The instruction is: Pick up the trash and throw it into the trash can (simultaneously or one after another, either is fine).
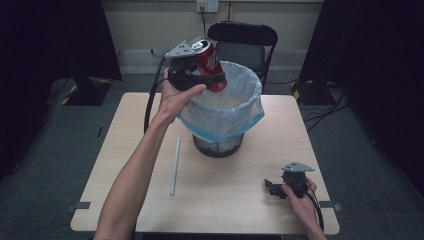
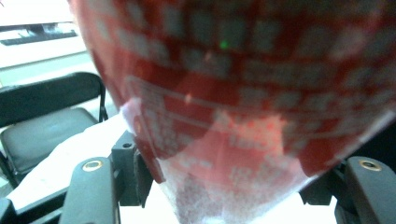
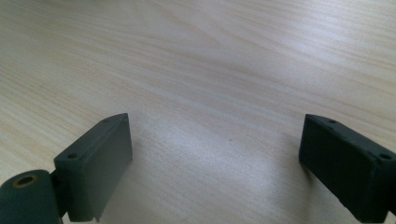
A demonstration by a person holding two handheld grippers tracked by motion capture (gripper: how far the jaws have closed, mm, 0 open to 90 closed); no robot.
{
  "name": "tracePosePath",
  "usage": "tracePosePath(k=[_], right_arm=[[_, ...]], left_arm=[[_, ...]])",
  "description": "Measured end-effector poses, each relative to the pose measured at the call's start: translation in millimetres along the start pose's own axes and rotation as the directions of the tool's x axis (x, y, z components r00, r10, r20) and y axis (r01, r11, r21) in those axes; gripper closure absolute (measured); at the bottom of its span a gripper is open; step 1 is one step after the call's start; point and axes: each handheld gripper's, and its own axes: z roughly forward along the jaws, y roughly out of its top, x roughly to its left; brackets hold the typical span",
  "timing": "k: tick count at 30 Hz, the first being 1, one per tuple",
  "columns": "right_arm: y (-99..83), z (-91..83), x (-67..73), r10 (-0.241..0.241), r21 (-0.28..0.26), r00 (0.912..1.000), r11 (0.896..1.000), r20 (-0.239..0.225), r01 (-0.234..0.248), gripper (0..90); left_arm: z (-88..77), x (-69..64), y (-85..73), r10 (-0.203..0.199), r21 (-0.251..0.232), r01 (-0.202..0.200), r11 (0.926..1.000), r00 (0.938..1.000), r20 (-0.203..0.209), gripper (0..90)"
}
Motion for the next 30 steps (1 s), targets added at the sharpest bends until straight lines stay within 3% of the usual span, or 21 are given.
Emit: tracePosePath(k=[3,8,14,26,30], right_arm=[[0.0,0.0,-0.1,0.0,0.0,1.0,1.0,0.0,0.0,8.8],[0.0,0.0,0.0,0.0,0.0,1.0,1.0,0.0,0.0,8.8],[0.0,0.0,0.0,0.0,0.0,1.0,1.0,0.0,0.0,8.8],[0.0,0.0,-0.1,-0.001,-0.001,1.0,1.0,0.0,0.001,8.8],[0.0,0.0,0.0,0.0,0.0,1.0,1.0,0.0,0.0,8.8]], left_arm=[[7.0,1.3,-3.0,0.001,0.036,-0.001,0.9993,1.0,0.007,33.6],[4.6,6.3,-3.8,-0.051,0.005,0.051,0.9987,0.9986,0.01,27.7],[-1.5,8.5,-4.8,-0.04,0.028,0.04,0.9988,0.9992,0.0,24.0],[-27.2,13.0,-6.6,-0.047,-0.005,0.047,0.9989,0.9986,-0.023,23.8],[-42.7,15.5,-9.1,-0.06,-0.021,0.059,0.998,0.9978,-0.029,25.0]])
